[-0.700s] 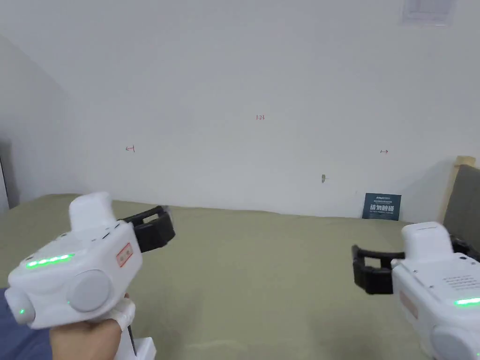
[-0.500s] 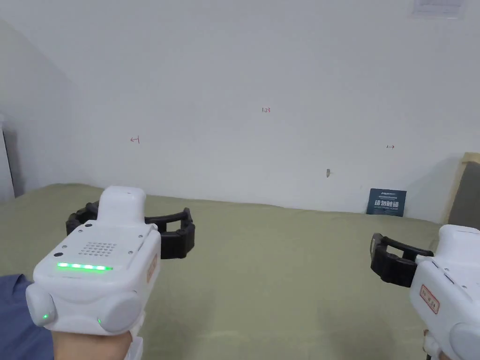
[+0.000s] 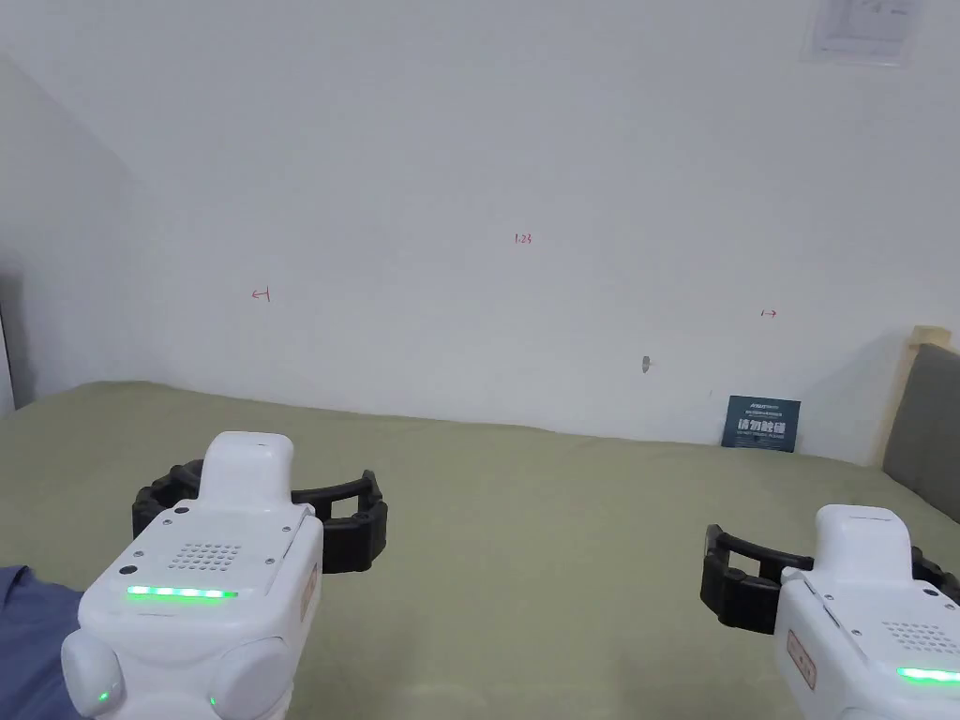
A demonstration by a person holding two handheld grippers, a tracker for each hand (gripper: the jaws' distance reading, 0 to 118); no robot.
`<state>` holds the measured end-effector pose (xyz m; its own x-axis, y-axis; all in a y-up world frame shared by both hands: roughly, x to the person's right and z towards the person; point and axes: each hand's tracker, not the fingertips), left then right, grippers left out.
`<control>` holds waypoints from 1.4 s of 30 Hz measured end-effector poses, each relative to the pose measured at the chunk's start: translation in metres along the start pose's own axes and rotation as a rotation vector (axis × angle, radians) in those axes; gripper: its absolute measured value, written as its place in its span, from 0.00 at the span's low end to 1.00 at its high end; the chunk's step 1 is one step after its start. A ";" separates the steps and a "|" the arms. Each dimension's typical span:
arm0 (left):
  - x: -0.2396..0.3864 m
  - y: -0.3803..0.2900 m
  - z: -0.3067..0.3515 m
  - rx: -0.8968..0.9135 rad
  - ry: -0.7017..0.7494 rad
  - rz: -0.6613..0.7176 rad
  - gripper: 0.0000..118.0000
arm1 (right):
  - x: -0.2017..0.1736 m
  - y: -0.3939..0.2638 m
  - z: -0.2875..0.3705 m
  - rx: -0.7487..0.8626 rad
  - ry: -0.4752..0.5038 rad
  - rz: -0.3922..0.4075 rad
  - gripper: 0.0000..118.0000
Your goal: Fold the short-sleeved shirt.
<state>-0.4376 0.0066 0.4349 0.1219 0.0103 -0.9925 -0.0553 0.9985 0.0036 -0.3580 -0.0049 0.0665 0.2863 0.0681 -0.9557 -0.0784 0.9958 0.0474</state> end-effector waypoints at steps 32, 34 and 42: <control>-0.085 0.005 0.058 0.000 0.252 -0.015 0.00 | -0.102 0.022 -0.005 -0.029 0.319 0.066 0.01; -0.115 0.004 0.074 -0.016 0.326 -0.023 0.00 | -0.136 0.021 -0.005 -0.027 0.397 0.068 0.01; -0.210 -0.025 0.152 -0.135 0.570 0.064 0.01 | -0.249 0.003 0.005 -0.079 0.689 0.064 0.01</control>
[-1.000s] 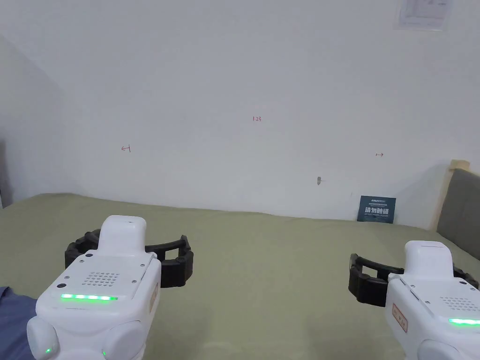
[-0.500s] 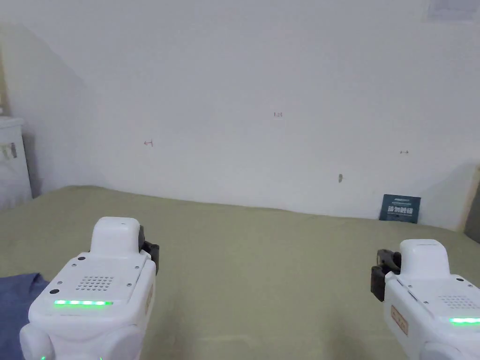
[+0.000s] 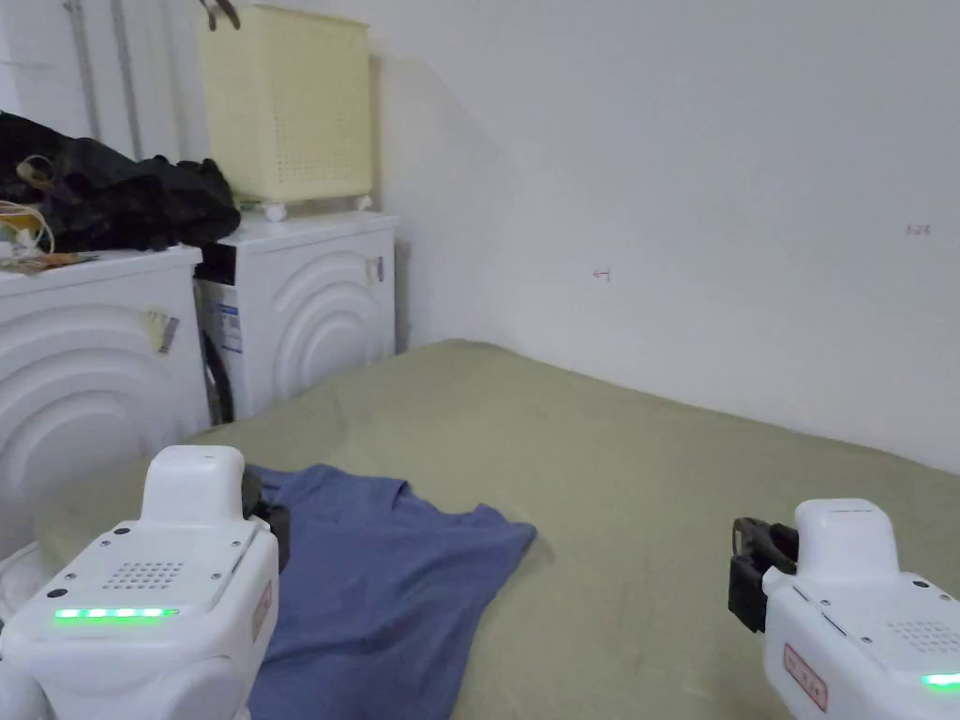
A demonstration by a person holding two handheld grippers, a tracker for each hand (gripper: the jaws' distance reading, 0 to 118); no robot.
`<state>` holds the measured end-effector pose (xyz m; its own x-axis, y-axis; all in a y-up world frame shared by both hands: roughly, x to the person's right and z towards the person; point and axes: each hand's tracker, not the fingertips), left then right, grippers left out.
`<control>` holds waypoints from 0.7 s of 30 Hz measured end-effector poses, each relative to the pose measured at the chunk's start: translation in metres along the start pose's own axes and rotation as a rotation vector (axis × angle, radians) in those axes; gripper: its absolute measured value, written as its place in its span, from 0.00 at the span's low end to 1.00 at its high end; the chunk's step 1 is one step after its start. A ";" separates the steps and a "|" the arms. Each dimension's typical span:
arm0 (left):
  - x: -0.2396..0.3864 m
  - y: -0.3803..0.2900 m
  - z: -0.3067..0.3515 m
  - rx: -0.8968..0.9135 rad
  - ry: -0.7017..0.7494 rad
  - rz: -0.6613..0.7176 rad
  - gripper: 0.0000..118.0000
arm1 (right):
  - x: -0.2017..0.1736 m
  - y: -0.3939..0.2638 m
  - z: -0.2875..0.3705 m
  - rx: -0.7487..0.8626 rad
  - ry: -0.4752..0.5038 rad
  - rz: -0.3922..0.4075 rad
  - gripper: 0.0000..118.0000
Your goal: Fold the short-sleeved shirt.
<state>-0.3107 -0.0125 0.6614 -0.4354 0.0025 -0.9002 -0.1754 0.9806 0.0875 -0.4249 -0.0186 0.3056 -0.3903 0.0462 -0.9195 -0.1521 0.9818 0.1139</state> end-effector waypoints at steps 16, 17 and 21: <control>0.020 -0.017 -0.185 -0.298 -0.201 -0.082 0.42 | 0.040 -0.040 -0.050 -0.119 -0.005 0.094 0.01; 0.032 -0.015 -0.214 -0.348 -0.244 -0.106 0.64 | 0.051 -0.045 -0.051 -0.123 -0.018 0.106 0.01; 0.081 -0.031 -0.317 -0.510 -0.289 -0.198 0.97 | 0.084 -0.062 -0.055 -0.177 -0.066 0.115 0.01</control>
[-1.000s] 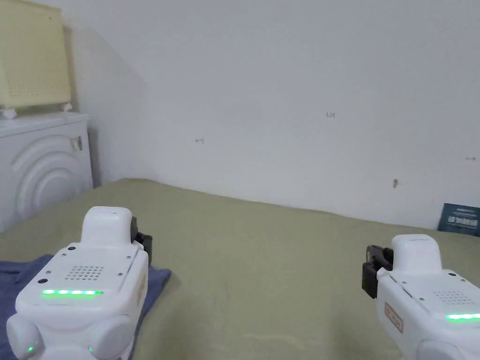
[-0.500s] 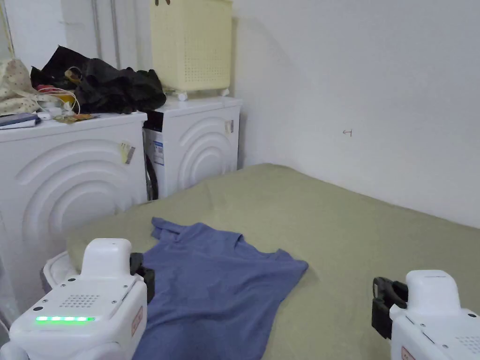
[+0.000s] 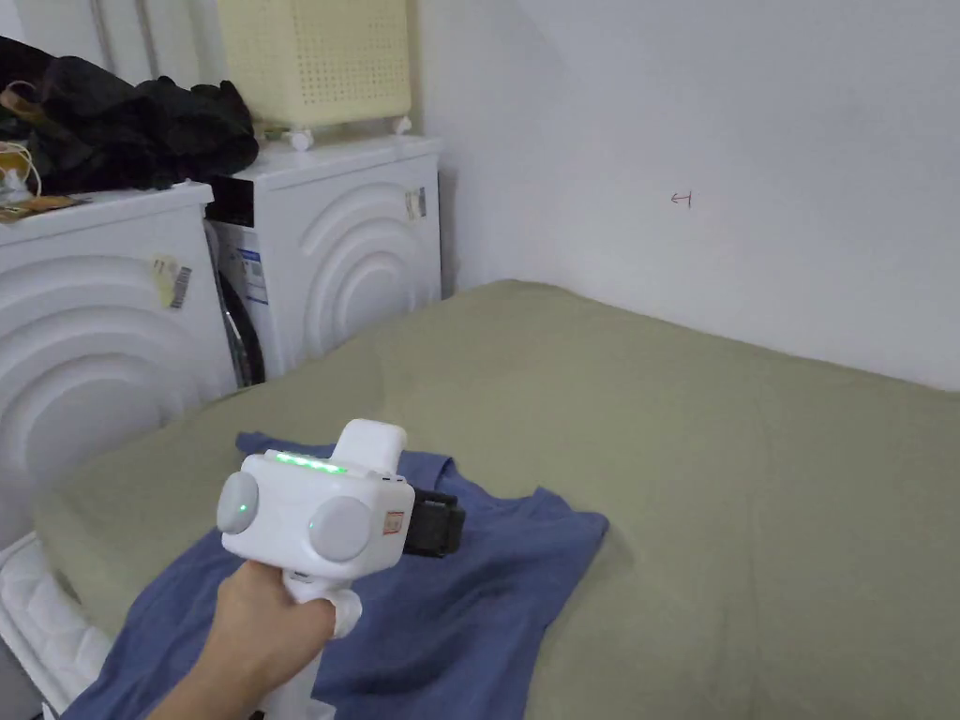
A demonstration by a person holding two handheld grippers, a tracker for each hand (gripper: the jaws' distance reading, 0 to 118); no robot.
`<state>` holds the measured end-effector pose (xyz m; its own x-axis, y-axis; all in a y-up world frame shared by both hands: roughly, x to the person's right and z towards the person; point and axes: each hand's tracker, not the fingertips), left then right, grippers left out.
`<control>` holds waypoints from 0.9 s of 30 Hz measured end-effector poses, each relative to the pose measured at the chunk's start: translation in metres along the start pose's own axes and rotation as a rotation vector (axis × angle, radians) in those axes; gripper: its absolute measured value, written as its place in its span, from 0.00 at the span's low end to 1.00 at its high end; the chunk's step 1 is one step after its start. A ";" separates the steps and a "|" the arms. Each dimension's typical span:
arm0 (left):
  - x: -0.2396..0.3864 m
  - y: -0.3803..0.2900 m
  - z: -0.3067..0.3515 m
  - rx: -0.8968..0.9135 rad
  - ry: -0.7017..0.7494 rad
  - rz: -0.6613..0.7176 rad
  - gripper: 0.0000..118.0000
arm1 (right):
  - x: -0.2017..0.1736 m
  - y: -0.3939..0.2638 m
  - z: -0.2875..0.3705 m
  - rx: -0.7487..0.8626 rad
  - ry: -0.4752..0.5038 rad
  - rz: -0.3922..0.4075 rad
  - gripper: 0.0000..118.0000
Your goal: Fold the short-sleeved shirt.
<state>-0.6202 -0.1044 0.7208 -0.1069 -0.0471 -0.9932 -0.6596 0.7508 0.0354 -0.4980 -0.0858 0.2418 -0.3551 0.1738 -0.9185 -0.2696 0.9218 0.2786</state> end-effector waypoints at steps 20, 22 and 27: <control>0.046 -0.003 -0.153 -0.407 -0.080 0.061 0.76 | -0.002 -0.064 0.012 -0.131 0.050 -0.042 0.02; 0.042 0.003 -0.143 -0.370 -0.088 0.066 0.32 | -0.001 -0.061 0.023 -0.111 0.035 -0.049 0.02; 0.043 0.016 -0.118 -0.280 -0.084 0.149 0.07 | 0.018 -0.054 0.045 -0.102 -0.016 -0.035 0.02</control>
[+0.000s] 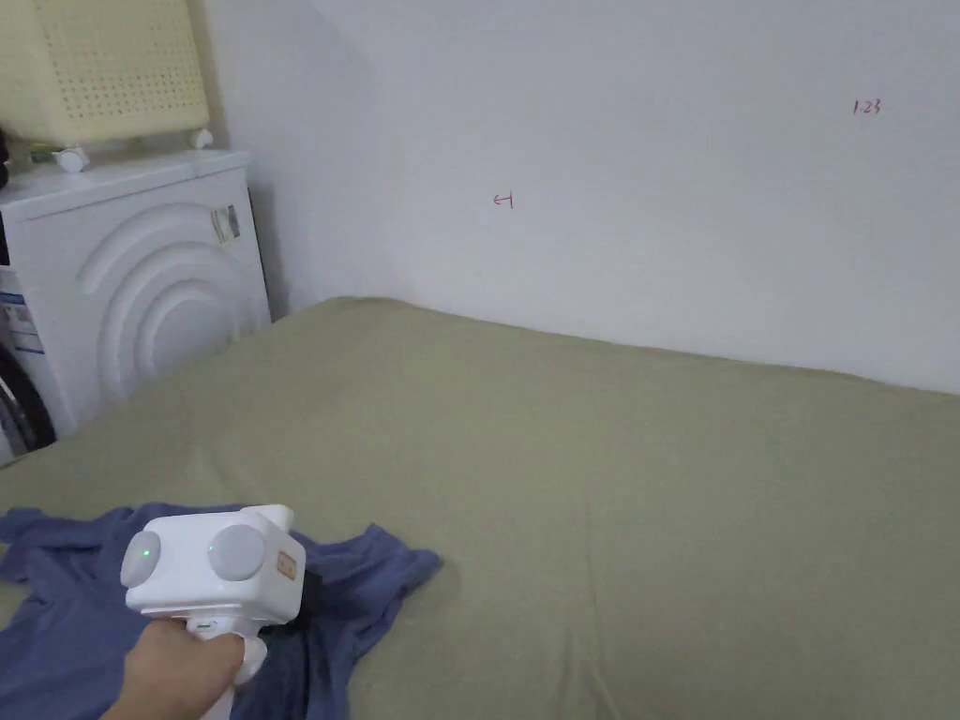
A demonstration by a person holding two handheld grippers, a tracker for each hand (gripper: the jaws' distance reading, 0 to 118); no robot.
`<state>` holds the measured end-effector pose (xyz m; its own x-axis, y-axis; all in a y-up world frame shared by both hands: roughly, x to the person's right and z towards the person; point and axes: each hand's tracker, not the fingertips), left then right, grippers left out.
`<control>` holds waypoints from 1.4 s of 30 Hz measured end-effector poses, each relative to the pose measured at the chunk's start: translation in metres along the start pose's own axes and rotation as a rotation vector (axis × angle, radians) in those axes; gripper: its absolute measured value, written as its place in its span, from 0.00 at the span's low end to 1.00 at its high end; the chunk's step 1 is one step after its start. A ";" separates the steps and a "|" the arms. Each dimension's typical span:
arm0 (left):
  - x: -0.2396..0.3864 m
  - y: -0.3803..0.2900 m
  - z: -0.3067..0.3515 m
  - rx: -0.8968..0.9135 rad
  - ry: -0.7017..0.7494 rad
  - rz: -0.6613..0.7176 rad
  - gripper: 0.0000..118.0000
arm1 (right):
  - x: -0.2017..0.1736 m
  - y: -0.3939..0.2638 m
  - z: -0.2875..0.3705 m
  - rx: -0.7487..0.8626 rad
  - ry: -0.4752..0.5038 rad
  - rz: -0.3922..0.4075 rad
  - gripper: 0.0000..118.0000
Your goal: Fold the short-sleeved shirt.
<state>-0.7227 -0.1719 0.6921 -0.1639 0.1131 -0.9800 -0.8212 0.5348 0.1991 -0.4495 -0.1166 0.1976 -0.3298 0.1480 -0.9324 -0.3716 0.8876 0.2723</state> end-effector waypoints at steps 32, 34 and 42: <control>0.596 -0.153 0.131 -0.007 -0.847 -0.865 0.07 | 0.136 -0.073 0.256 -0.017 -0.629 -0.271 0.02; 0.607 -0.177 0.124 -0.044 -0.846 -0.926 0.07 | 0.138 -0.076 0.260 -0.030 -0.640 -0.271 0.02; 0.580 -0.183 0.108 -0.163 -0.927 -0.751 0.88 | 0.149 -0.073 0.249 -0.002 -0.647 -0.324 0.02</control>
<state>-0.6086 -0.1135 0.0875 0.7851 0.4133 -0.4613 -0.6136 0.6204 -0.4885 -0.2550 -0.0505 -0.0204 0.3766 0.1070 -0.9202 -0.3652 0.9300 -0.0413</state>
